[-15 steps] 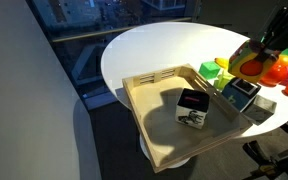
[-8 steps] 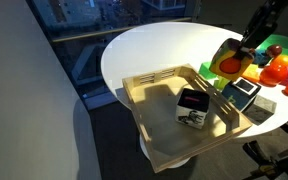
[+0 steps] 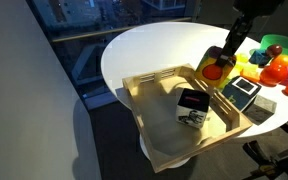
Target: Put the soft orange block on the tray
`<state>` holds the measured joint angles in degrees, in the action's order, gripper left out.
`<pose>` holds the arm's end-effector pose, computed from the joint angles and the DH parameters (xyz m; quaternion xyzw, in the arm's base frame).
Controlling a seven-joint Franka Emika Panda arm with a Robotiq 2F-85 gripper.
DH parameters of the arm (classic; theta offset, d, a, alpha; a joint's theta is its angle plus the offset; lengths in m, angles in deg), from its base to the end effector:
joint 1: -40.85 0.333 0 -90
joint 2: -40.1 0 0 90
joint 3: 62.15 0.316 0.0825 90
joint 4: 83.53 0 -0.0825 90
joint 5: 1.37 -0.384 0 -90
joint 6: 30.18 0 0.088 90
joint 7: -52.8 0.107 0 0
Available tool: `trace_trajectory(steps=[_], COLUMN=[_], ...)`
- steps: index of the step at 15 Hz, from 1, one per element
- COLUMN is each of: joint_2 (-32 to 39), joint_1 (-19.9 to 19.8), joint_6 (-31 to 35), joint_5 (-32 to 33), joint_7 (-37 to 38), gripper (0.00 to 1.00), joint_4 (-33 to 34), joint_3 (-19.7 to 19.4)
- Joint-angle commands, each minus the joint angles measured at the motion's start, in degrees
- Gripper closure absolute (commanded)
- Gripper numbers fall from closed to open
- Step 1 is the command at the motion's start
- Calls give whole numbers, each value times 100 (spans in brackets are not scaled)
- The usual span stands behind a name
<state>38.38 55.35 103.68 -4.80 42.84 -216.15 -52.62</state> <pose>0.4660 0.2089 0.3598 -0.9615 -0.2728 -0.0231 0.0226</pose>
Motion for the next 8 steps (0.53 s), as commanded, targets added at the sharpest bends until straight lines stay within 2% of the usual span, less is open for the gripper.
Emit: trace_trajectory(steps=[1, 4, 8], joint_2=[229, 301, 306], joint_1=[-73, -73, -75], joint_6=[-35, -75, -109], joint_5=[188, 283, 259], joint_7=[435, 664, 805], gripper=[25, 1, 0], joint_4=[253, 304, 328], joint_3=[130, 153, 161])
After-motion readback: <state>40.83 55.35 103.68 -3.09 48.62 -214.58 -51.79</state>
